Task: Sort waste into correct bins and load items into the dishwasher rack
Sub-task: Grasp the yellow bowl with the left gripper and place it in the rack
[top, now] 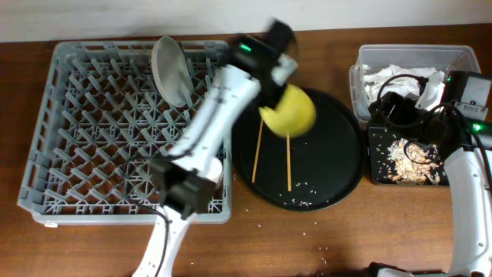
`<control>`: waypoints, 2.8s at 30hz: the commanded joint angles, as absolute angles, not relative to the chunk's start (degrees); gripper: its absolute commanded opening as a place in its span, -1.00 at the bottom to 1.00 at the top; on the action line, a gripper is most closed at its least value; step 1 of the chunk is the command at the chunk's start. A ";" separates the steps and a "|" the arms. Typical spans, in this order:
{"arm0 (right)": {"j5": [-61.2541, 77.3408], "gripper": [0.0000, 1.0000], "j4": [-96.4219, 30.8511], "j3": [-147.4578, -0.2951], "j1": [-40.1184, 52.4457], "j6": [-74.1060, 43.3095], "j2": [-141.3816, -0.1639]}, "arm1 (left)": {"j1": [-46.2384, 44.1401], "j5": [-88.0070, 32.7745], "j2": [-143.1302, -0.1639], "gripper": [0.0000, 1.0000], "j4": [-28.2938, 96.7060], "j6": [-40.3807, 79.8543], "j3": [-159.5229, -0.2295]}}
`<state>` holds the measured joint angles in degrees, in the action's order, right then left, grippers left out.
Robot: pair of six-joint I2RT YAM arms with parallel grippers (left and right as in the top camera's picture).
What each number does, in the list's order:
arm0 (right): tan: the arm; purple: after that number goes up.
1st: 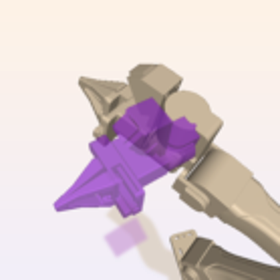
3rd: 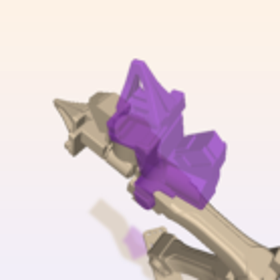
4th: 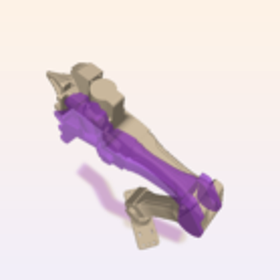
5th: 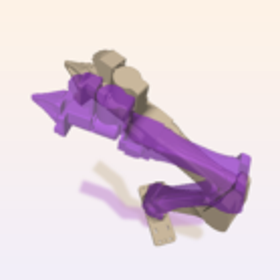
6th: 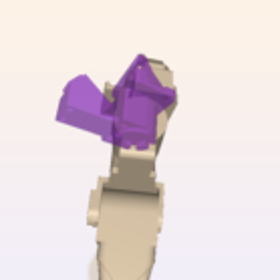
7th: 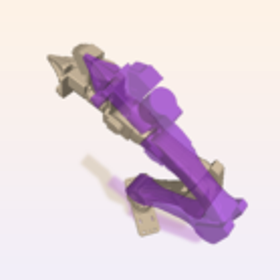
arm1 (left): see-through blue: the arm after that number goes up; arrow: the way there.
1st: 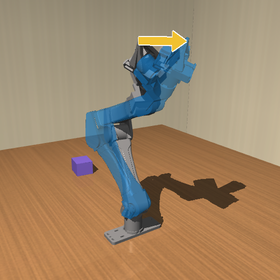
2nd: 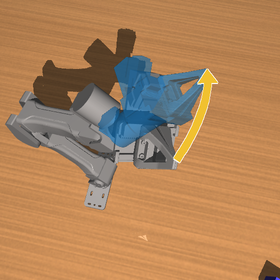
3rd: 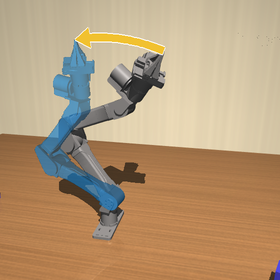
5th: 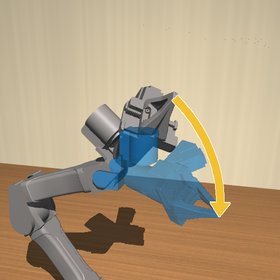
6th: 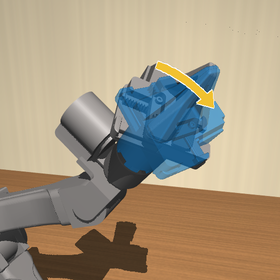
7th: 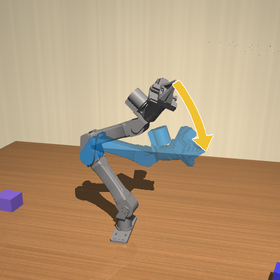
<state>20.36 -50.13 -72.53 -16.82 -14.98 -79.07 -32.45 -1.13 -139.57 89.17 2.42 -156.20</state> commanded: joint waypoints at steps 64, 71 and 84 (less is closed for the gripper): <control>19.64 0.97 -50.15 -72.53 -16.91 -14.81 -79.22 | -31.77 -5.23 -139.20 0.21 91.77 -1.91 -161.23; 19.64 0.97 -50.15 -72.53 -16.91 -14.81 -79.22 | -35.79 -4.47 -152.92 0.04 93.32 10.11 -161.23; 19.64 0.97 -50.15 -72.53 -16.91 -14.81 -79.22 | -33.19 1.50 -161.93 -0.01 91.15 13.47 -161.18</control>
